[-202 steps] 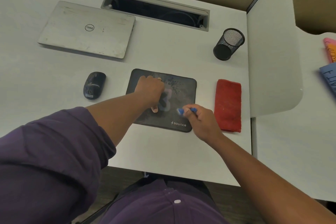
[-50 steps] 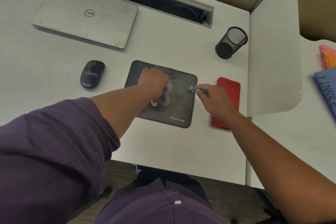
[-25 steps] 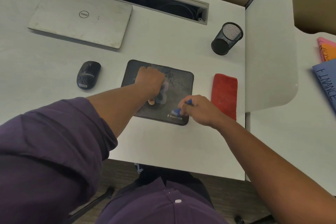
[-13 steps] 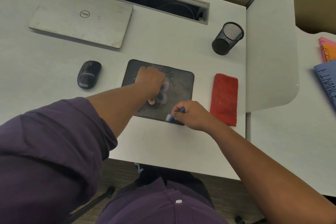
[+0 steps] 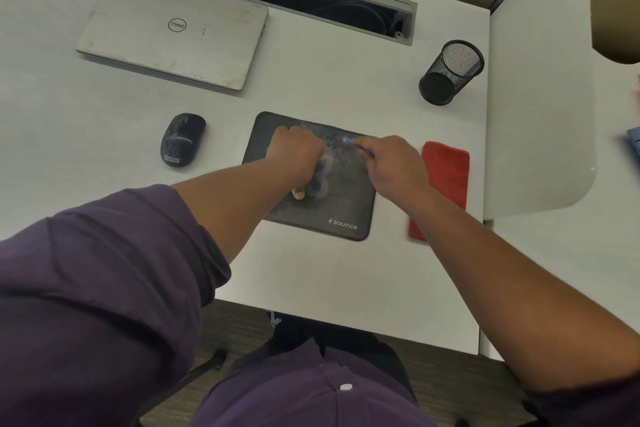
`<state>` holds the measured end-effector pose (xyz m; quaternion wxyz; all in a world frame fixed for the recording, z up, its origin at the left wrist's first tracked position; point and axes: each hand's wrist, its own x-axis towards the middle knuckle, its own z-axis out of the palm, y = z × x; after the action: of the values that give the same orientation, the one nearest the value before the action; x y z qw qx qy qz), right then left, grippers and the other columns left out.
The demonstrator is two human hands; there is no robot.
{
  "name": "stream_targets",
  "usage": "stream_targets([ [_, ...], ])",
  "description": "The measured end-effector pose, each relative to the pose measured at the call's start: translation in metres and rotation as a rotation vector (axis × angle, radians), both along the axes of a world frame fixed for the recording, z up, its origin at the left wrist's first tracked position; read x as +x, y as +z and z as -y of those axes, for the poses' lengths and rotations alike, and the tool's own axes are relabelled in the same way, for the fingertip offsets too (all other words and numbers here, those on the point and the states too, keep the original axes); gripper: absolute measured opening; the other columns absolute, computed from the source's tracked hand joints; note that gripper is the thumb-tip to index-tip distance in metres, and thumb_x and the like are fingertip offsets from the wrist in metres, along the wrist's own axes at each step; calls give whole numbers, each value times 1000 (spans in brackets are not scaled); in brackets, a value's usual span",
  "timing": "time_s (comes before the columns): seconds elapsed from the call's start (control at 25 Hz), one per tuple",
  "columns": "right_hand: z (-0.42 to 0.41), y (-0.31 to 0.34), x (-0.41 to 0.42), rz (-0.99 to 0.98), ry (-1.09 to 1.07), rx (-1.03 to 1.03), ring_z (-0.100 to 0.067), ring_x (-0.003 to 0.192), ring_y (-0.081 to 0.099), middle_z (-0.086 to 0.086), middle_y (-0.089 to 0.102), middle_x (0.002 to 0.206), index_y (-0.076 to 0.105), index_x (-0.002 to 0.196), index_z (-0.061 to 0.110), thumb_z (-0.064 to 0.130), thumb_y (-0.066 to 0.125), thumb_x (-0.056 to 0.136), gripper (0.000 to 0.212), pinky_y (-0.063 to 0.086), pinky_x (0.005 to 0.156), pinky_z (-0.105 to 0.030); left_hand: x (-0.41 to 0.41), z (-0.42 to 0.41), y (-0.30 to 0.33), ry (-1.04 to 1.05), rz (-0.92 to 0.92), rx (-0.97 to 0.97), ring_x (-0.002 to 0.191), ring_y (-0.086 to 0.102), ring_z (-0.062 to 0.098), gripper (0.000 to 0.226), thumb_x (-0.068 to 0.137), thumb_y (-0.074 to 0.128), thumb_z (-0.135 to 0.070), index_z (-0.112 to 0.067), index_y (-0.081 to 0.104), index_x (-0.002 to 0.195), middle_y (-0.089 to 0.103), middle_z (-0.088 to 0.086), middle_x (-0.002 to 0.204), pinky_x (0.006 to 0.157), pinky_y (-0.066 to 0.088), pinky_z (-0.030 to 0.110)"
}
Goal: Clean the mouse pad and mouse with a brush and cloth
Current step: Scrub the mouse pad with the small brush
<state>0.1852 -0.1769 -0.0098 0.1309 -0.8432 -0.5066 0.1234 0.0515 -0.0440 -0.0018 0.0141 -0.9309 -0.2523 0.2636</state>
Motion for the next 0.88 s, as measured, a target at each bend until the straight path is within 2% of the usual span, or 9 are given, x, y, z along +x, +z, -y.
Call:
stream_targets([
  [0.12, -22, -1, 9, 31, 49, -79, -32, 96, 63, -8, 72, 103, 67, 124, 41, 24, 48, 97, 36, 44, 72, -33, 1, 0, -3, -8, 30, 11, 100, 57, 25, 39, 69, 85, -24, -22, 48, 80, 62, 1, 103, 73, 31, 35],
  [0.24, -21, 0, 7, -7, 84, -183, -28, 101, 62, -2, 72, 109, 72, 113, 38, 30, 54, 97, 25, 44, 77, -33, 3, 0, -3, -13, 34, 11, 99, 57, 26, 42, 69, 85, -24, -21, 44, 75, 63, 2, 101, 73, 31, 35],
  [0.36, 3, 5, -13, -146, 236, -302, -16, 92, 64, 14, 70, 90, 74, 100, 35, 38, 63, 92, 14, 37, 65, -24, 3, -2, -4, -10, 18, -1, 95, 55, 25, 42, 67, 87, -26, -20, 47, 77, 62, 2, 99, 72, 31, 35],
  [0.44, 20, 9, -27, -325, 335, -359, 3, 79, 63, 25, 62, 74, 75, 93, 33, 36, 66, 89, 11, 35, 60, -15, 3, -2, -4, -13, -1, -12, 87, 50, 24, 47, 64, 90, -31, -21, 44, 70, 56, 0, 93, 71, 30, 35],
  [0.52, 23, 13, -32, -454, 196, -240, 11, 75, 59, 26, 63, 79, 75, 96, 32, 32, 65, 90, 12, 40, 65, -16, 3, -2, -4, -20, 4, -14, 91, 53, 24, 49, 62, 91, -33, -21, 44, 70, 57, 0, 95, 72, 31, 35],
  [0.64, 21, 16, -36, -328, 24, -98, -11, 90, 64, 7, 73, 103, 74, 106, 29, 32, 62, 95, 17, 46, 78, -29, 4, -1, -4, -17, 11, -10, 101, 57, 25, 46, 63, 90, -31, -22, 47, 76, 62, 2, 103, 74, 32, 35],
  [0.72, 29, 15, -44, -344, 165, -285, -14, 92, 64, 7, 72, 102, 74, 103, 28, 34, 63, 94, 16, 42, 72, -25, 4, -1, -2, -13, -9, -9, 89, 54, 23, 53, 60, 92, -35, -22, 42, 68, 60, 0, 96, 72, 32, 35],
  [0.8, 41, 11, -50, -445, 288, -417, 2, 80, 61, 17, 68, 90, 75, 98, 28, 31, 64, 93, 13, 38, 63, -13, 4, -1, -1, -12, -33, -5, 72, 45, 19, 57, 55, 94, -39, -24, 41, 66, 55, -2, 88, 68, 32, 35],
  [0.88, 47, 10, -49, -496, 160, -288, 9, 71, 57, 23, 63, 80, 74, 97, 28, 28, 63, 93, 11, 34, 58, -8, 3, -2, -3, -15, -31, -2, 70, 41, 18, 55, 57, 94, -37, -24, 41, 65, 58, -2, 90, 67, 31, 35],
])
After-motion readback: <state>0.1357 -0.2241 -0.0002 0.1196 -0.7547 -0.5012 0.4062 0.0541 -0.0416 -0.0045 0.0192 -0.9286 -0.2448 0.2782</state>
